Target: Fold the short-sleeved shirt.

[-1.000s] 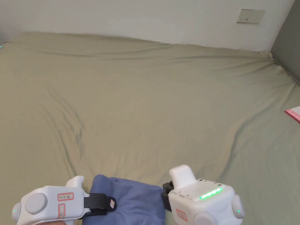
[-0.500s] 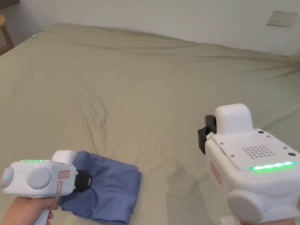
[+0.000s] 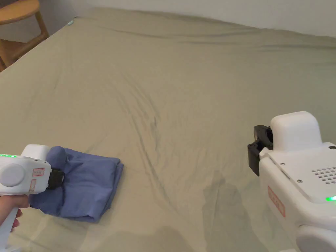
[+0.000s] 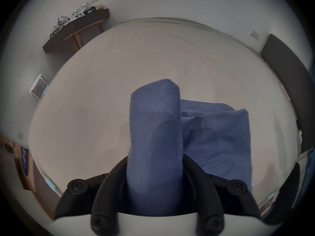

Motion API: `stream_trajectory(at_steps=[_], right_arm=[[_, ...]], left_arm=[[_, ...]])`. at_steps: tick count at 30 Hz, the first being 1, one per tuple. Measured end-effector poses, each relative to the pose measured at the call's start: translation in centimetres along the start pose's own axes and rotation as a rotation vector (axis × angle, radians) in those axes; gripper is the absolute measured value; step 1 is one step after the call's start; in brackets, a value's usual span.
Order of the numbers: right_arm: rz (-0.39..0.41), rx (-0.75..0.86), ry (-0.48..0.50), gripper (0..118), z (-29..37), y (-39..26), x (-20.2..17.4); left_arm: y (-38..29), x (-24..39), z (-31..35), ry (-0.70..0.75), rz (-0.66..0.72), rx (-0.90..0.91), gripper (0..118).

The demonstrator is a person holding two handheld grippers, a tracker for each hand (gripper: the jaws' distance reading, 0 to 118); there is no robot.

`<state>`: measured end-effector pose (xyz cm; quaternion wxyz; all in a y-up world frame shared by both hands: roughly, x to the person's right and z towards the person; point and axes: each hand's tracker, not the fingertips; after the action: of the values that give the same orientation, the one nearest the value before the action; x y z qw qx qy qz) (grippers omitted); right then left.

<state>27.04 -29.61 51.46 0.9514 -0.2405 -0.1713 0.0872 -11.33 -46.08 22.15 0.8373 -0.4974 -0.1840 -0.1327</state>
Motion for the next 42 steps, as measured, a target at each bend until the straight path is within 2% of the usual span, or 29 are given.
stream_trajectory(at_steps=[3,4,9,12,13,16,18,19,20,22,25,26,29,33,36,38,40,42], right_arm=[[0.015,-0.024,0.006,2,-1.1,-0.1,-0.8],[0.02,-0.034,0.006,2,-1.5,-0.1,-1.1],[0.037,-0.065,0.009,2,-3.0,-0.2,-1.8],[0.04,-0.082,0.011,2,-3.6,-0.4,-1.9],[0.043,-0.087,0.011,2,-3.7,-0.4,-1.8],[0.045,-0.091,0.011,2,-3.6,-0.3,-1.5],[0.039,-0.09,0.011,2,-3.4,-0.1,-0.9],[0.032,-0.087,0.01,2,-3.1,-0.1,-0.5],[0.027,-0.082,0.005,2,-2.8,0.1,-0.1],[0.018,-0.065,-0.008,2,-2.1,0.5,0.8],[0.011,-0.018,-0.032,2,-0.3,1.1,2.3],[0.015,-0.006,-0.038,2,0.4,1.5,2.9],[0.019,0.056,-0.079,2,2.8,2.6,4.6],[-0.013,0.17,-0.119,2,6.7,4.5,6.9],[-0.007,0.247,-0.157,2,9.7,5.6,7.7],[0.015,0.3,-0.182,2,11.5,5.8,7.9],[0.024,0.323,-0.198,2,12.8,5.7,7.7],[0.025,0.344,-0.197,2,14.0,5.5,7.6]], left_arm=[[0.7,-3.2,-0.6,0.035,0.016,0.004,28],[1.1,-4.0,-0.8,0.105,-0.013,0.001,28],[3.0,-7.6,-1.8,0.235,-0.112,-0.009,28],[4.4,-9.7,-2.7,0.37,-0.173,-0.02,28],[4.8,-10.5,-3.0,0.406,-0.141,-0.019,28],[5.2,-12.4,-3.0,0.338,-0.044,-0.05,31],[5.5,-12.4,-1.8,0.425,-0.022,0.004,88],[5.8,-12.0,-0.6,0.436,-0.032,0.067,111],[6.2,-11.5,1.0,0.415,-0.017,0.141,117],[7.5,-10.4,4.1,0.293,0.037,0.24,116],[9.4,-8.8,9.1,0.163,0.23,0.416,116],[10.2,-8.6,10.7,0.1,0.251,0.474,116],[10.7,-3.9,17.0,-0.018,0.245,0.695,116],[8.0,5.8,24.8,-0.131,0.223,0.959,116],[5.2,12.4,28.2,-0.064,0.225,1.125,115],[3.6,16.8,29.8,-0.096,0.181,1.164,114],[2.4,20.4,31.0,-0.147,0.102,1.17,107],[1.2,23.9,31.8,-0.152,0.045,1.19,77]])
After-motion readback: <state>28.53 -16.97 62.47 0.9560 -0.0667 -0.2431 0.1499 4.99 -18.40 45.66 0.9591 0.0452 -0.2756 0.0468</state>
